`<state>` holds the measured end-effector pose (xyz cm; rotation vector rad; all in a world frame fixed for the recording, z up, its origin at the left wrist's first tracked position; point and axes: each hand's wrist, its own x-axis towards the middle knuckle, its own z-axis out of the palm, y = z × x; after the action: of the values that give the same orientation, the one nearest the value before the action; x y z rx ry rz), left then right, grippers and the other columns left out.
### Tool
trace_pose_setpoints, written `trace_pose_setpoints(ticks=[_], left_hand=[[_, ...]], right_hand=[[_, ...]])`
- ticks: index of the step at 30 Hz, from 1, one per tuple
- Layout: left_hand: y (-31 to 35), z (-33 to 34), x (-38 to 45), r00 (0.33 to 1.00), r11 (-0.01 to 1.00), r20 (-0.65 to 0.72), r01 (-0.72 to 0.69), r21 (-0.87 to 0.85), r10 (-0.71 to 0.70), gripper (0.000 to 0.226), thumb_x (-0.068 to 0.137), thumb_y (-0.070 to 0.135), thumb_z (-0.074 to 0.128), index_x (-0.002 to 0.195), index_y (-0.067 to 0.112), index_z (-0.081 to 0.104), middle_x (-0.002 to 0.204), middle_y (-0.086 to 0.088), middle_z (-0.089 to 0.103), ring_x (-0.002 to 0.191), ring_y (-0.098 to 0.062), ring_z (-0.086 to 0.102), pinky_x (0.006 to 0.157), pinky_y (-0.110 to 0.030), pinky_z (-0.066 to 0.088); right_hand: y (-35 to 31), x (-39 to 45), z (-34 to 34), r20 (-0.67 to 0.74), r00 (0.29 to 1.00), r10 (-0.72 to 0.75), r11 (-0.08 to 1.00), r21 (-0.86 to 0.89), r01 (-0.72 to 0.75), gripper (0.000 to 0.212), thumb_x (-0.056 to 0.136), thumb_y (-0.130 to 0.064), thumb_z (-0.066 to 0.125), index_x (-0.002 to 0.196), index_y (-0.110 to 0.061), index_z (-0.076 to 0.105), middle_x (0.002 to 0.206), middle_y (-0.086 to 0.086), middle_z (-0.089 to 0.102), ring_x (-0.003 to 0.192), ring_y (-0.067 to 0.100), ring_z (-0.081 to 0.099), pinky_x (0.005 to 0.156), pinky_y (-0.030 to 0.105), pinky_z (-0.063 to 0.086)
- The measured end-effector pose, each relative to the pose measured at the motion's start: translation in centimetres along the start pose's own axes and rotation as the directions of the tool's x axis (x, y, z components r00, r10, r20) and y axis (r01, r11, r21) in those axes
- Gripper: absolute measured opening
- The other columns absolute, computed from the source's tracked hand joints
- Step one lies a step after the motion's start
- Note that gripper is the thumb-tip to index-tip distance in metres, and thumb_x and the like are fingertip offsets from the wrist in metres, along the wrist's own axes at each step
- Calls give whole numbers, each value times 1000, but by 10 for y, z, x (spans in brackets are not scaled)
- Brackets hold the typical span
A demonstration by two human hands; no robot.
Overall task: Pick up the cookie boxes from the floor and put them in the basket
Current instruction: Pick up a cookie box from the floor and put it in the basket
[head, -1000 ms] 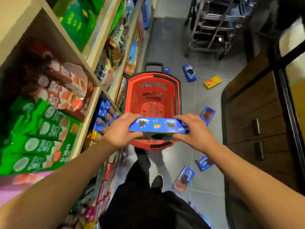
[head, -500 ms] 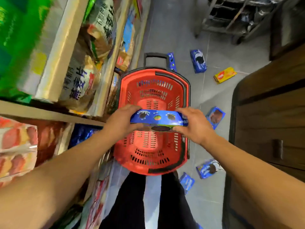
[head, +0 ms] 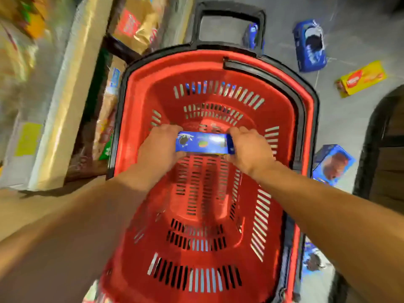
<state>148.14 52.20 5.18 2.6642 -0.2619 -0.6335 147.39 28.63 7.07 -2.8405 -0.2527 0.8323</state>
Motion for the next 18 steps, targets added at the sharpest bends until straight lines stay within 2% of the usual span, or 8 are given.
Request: trace_pose_setpoints(ticks=[4,8,14,18], left_hand=[[-11,67,48,994,992,-49,98,78,-94,47,69,21,77,111,14,57,108,-11,58,99,-37,54,84,-46,47],[-30,122,85,985,975,-68,168,147,-159,52,76,16,72,123,12,51,121,-12,51,106,-39,50,87,-47,47],[-51,171,122,991,973,-47,134,187,-128,39,80,19,67,115,8,53,112,-15,55,103,-39,52,85,-47,45],[-53,174,130,989,971,-62,145,188,-135,41,84,24,66,119,7,52,116,-15,55,108,-37,49,88,-44,42]], right_hand=[[13,64,52,4,998,66,989,-131,-65,38,88,-21,60,123,-13,47,119,14,60,108,37,56,85,40,44],[18,109,103,14,985,169,976,-141,-165,35,90,-9,47,126,-10,45,124,16,58,115,39,53,90,42,43],[34,147,157,-27,971,238,959,-150,-240,37,93,-5,41,130,-8,42,130,14,52,122,38,46,93,43,41],[38,155,167,-86,967,238,959,-135,-248,44,92,-6,44,135,-7,39,137,15,47,130,39,40,101,44,38]])
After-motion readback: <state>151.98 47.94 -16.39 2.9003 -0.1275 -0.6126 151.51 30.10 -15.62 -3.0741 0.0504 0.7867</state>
